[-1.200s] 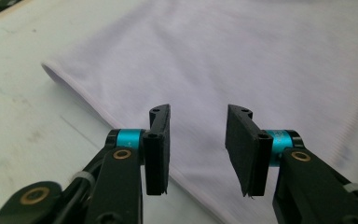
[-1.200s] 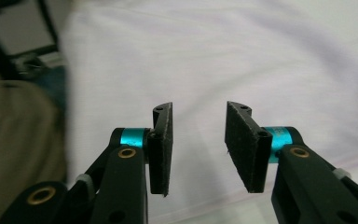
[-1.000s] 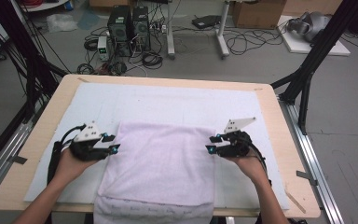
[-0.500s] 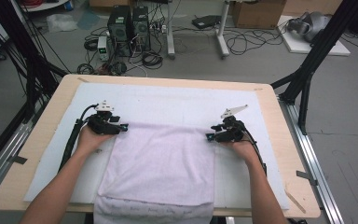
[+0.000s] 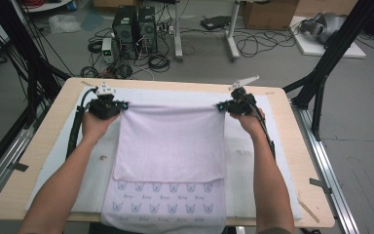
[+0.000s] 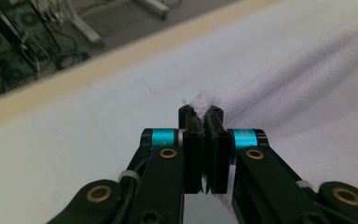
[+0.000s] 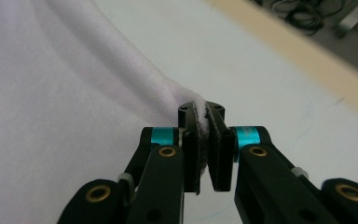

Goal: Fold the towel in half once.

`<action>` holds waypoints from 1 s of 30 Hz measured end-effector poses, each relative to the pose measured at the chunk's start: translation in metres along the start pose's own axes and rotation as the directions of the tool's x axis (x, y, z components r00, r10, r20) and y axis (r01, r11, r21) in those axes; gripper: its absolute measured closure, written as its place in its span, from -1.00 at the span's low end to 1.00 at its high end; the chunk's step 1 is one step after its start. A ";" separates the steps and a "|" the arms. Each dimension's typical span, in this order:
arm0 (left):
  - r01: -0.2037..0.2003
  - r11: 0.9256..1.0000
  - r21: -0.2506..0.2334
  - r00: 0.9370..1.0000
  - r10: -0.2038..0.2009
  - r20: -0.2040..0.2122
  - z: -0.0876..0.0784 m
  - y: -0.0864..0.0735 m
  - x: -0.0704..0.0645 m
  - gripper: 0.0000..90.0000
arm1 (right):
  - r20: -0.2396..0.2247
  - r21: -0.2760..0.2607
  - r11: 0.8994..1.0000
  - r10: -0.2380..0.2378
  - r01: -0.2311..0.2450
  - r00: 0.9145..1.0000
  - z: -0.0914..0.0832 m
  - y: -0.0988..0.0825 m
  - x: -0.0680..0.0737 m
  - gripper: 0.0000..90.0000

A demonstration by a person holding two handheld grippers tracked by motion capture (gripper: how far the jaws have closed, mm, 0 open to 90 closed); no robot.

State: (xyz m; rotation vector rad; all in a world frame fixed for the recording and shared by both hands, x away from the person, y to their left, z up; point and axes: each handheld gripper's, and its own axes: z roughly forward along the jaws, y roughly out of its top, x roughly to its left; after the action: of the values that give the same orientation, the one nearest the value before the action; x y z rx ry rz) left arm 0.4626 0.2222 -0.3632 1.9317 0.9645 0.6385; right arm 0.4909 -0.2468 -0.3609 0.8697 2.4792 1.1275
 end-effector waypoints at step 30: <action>-0.095 0.995 0.001 0.975 0.093 0.199 -0.067 -0.075 -0.047 0.10 | -0.119 -0.034 0.999 -0.039 0.035 0.992 -0.028 -0.080 0.097 0.04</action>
State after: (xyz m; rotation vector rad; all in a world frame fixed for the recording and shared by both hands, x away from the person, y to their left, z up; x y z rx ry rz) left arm 0.3587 0.2397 -0.3981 2.0165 0.7558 0.4828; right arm 0.3701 -0.2432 -0.4035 0.7648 2.5543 1.2364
